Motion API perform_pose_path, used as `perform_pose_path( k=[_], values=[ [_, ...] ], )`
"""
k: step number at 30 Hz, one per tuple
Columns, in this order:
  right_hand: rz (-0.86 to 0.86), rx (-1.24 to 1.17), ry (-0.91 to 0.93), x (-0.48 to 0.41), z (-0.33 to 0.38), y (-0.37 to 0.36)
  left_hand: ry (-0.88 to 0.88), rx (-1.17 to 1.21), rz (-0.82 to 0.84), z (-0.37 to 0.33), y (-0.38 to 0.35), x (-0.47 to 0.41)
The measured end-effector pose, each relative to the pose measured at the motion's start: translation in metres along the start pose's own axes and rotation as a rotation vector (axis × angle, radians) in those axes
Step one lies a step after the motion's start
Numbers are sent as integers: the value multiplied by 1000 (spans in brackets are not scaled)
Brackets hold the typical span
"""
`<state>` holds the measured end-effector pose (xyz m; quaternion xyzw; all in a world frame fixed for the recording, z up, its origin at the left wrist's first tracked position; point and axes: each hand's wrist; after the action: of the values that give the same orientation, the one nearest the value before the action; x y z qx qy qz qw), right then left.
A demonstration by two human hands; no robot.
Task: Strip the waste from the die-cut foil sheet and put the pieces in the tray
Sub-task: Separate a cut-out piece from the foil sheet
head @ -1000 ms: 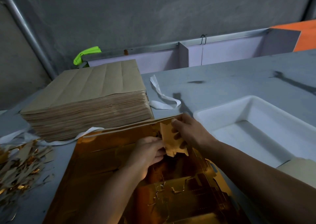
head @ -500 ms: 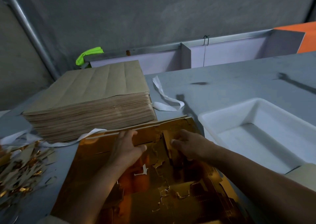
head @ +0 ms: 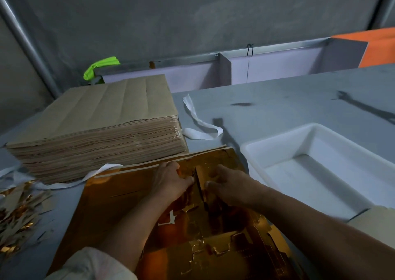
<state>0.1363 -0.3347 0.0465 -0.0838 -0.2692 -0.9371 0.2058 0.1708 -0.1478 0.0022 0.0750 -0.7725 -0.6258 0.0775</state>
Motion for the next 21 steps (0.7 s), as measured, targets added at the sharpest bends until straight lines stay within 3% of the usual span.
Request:
perform_pose_path(
  k=[21],
  values=[
    [20, 88, 7, 1, 0, -1, -30, 34, -493, 17, 41, 19]
  ],
)
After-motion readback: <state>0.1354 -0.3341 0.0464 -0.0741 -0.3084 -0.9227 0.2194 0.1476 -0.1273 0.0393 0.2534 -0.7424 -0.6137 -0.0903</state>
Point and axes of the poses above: each hand's wrist, its own x-axis away from the middle knuckle, its own y-axis out of the back of the hand, z = x × y, and after that the axes turned 15 degrees about -x, right-handed
